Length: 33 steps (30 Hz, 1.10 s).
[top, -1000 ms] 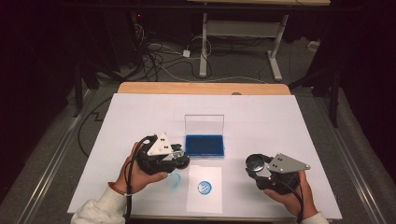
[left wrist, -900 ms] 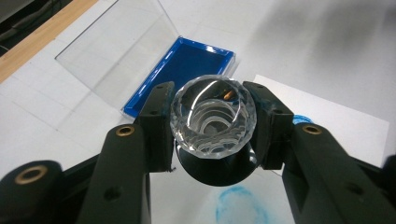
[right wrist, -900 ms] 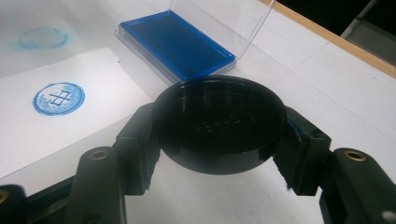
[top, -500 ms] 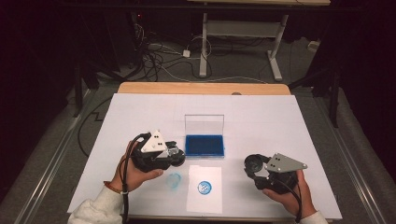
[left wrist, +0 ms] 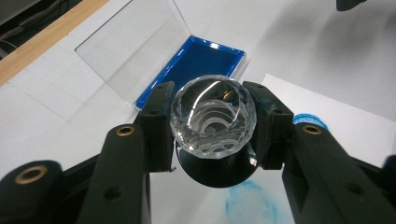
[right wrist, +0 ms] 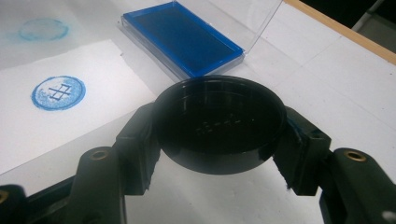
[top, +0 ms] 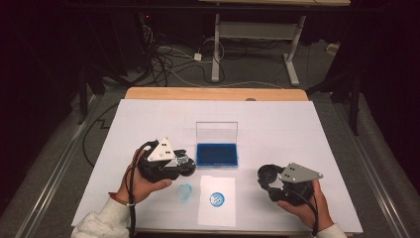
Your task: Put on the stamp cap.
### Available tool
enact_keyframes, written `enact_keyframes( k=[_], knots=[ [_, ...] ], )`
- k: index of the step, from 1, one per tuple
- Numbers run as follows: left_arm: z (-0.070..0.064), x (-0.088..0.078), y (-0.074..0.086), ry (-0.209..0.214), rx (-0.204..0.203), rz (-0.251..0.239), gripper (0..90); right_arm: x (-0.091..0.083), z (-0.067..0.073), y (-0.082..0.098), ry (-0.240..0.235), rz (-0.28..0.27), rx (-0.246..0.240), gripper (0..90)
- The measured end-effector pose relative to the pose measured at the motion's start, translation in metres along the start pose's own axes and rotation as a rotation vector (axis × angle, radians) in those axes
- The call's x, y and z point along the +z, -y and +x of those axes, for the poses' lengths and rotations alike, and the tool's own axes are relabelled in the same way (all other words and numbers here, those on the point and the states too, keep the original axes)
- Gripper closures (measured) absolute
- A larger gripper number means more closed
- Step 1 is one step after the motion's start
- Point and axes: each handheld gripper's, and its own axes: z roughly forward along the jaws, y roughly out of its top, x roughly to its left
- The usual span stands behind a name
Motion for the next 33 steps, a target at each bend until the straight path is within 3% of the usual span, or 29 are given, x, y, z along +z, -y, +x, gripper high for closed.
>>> enact_keyframes(
  k=[16, 33],
  knots=[
    [-0.004, -0.001, -0.004, 0.001, 0.007, -0.017, 54.7, 0.008, 0.011, -0.002, -0.038, 0.013, -0.028, 38.8],
    [-0.01, 0.011, -0.01, 0.029, 0.024, -0.009, 54.7, 0.015, 0.018, -0.005, -0.061, 0.012, -0.029, 38.8]
  ],
)
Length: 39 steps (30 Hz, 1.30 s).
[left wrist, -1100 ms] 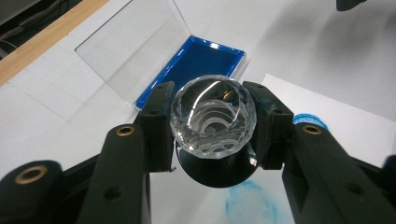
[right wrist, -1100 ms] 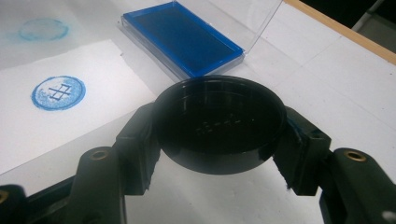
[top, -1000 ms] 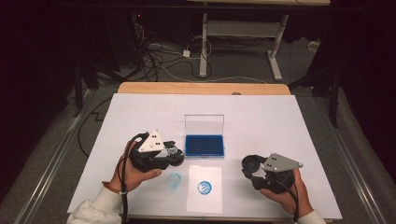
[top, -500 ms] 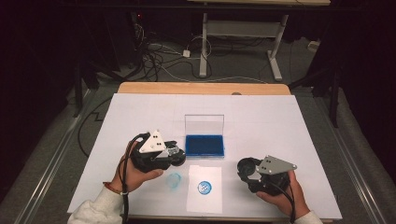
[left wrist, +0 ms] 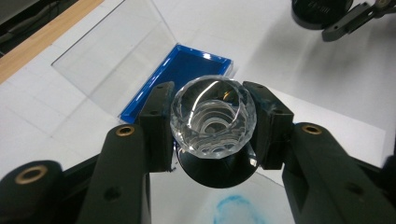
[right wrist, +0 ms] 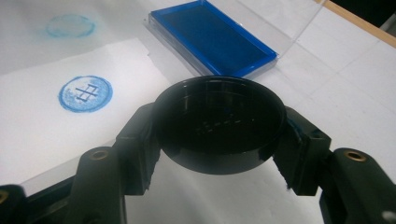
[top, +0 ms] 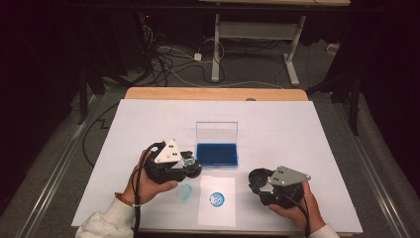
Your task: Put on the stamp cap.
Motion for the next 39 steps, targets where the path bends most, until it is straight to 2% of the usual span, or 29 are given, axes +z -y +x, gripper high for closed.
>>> enact_keyframes(
  k=[8, 11, 18, 25, 30, 32, 37, 39],
  knots=[
    [-0.002, 0.004, -0.005, 0.014, 0.003, -0.016, 54.8, 0.02, 0.013, -0.014, -0.048, 0.01, -0.025, 38.8],
    [-0.004, 0.006, -0.008, 0.023, 0.007, -0.025, 54.8, 0.03, 0.019, -0.021, -0.088, 0.005, -0.019, 38.8],
    [-0.01, 0.01, -0.015, 0.046, 0.019, -0.046, 54.7, 0.05, 0.028, -0.039, -0.141, 0.006, -0.047, 38.9],
    [-0.013, 0.016, -0.019, 0.074, 0.016, -0.067, 54.7, 0.062, 0.038, -0.052, -0.162, 0.013, -0.082, 38.9],
    [-0.016, 0.02, -0.021, 0.083, 0.018, -0.073, 54.7, 0.066, 0.043, -0.06, -0.195, -0.01, -0.053, 38.9],
    [-0.016, 0.021, -0.022, 0.084, 0.016, -0.073, 54.8, 0.068, 0.046, -0.063, -0.198, -0.013, -0.061, 38.9],
    [-0.016, 0.025, -0.021, 0.092, 0.0, -0.088, 54.8, 0.073, 0.049, -0.065, -0.194, -0.019, -0.04, 38.9],
    [-0.016, 0.024, -0.021, 0.086, -0.001, -0.096, 54.7, 0.074, 0.049, -0.065, -0.189, -0.024, -0.015, 38.9]
  ],
)
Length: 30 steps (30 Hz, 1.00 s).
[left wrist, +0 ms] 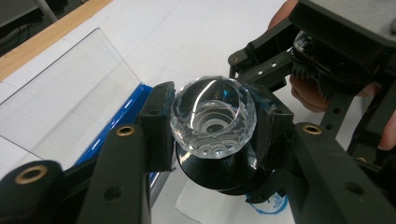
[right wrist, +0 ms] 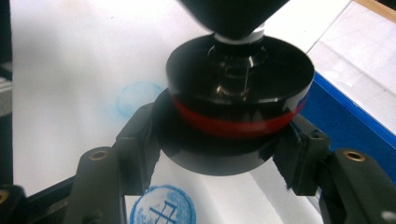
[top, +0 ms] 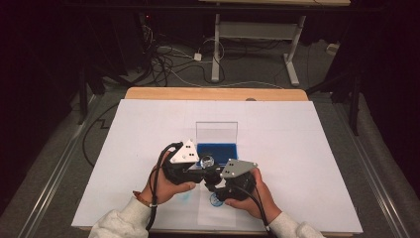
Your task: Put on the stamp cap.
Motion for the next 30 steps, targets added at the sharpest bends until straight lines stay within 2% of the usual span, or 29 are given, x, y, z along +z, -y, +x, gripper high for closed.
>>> enact_keyframes(
  k=[4, 11, 16, 22, 30],
  knots=[
    [0.001, -0.001, 0.001, 0.0, -0.004, -0.012, 54.7, 0.0, -0.001, 0.0, -0.009, -0.026, 0.026, 38.9],
    [-0.001, 0.0, 0.001, 0.007, -0.003, -0.013, 54.7, -0.002, -0.004, 0.002, 0.003, -0.037, 0.047, 38.9],
    [-0.002, 0.002, 0.003, 0.023, -0.007, -0.012, 54.7, -0.002, -0.005, 0.003, 0.018, -0.037, 0.044, 38.8],
    [0.005, 0.001, 0.007, 0.072, -0.063, -0.049, 54.7, -0.004, -0.002, 0.002, 0.022, -0.048, 0.022, 38.9],
    [0.005, 0.002, 0.011, 0.089, -0.094, -0.081, 54.7, -0.006, 0.0, 0.003, 0.038, -0.058, 0.0, 39.0]
  ],
)
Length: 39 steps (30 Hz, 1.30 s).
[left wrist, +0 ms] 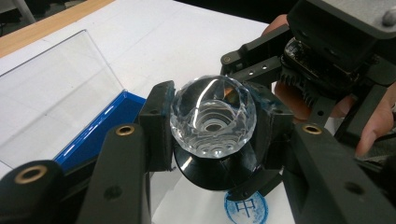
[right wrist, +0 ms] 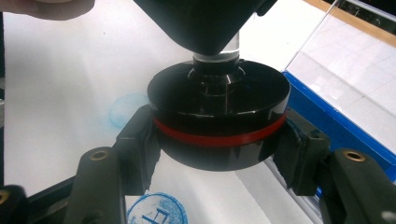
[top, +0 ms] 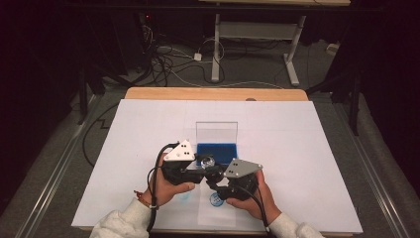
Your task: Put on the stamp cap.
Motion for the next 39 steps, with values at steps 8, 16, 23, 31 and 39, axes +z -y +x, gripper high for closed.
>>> enact_keyframes(
  k=[8, 16, 23, 31, 39],
  knots=[
    [0.0032, 0.0002, 0.003, 0.033, -0.045, -0.032, 54.7, -0.0024, 0.0025, -0.0013, 0.018, -0.008, -0.016, 39.0],
    [0.0039, 0.0015, 0.005, 0.045, -0.067, -0.042, 54.6, -0.0032, 0.0016, 0.0, 0.013, -0.004, -0.026, 39.0],
    [0.0018, 0.0026, 0.0045, 0.019, -0.057, -0.016, 54.6, -0.0008, 0.0007, 0.0002, 0.003, 0.003, -0.023, 38.9],
    [-0.0026, 0.0057, 0.0023, -0.014, -0.02, 0.032, 54.7, 0.0037, -0.0006, 0.0053, -0.013, 0.017, -0.013, 38.6],
    [-0.0045, 0.0043, 0.0016, -0.023, -0.002, 0.038, 54.7, 0.0037, -0.0006, 0.007, -0.009, 0.005, -0.017, 38.4]
  ],
)
